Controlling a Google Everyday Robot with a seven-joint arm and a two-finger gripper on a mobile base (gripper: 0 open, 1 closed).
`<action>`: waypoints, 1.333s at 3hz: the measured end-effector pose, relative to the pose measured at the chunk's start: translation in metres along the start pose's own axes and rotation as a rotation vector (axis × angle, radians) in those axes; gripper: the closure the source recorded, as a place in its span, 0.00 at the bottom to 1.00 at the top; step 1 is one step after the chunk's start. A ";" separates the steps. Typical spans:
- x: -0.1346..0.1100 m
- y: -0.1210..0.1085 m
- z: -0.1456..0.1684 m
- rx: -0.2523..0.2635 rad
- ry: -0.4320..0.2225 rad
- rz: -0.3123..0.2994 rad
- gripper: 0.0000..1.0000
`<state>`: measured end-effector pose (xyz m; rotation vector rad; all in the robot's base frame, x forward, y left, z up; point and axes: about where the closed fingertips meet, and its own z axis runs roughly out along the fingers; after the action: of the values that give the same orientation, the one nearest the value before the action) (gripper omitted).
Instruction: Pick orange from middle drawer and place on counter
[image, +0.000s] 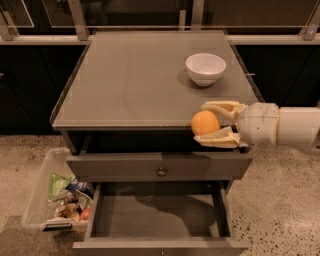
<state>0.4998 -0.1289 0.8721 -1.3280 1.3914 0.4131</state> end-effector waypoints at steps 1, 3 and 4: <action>0.000 0.001 0.001 -0.003 0.000 0.001 1.00; 0.007 -0.056 0.006 -0.023 -0.037 -0.037 1.00; 0.013 -0.089 0.012 -0.044 -0.032 -0.041 1.00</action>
Offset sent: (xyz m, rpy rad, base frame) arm 0.0477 -0.0242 0.0222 0.0225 -0.0693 0.0260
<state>0.5842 -0.1529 0.8939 -1.3782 1.3331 0.4377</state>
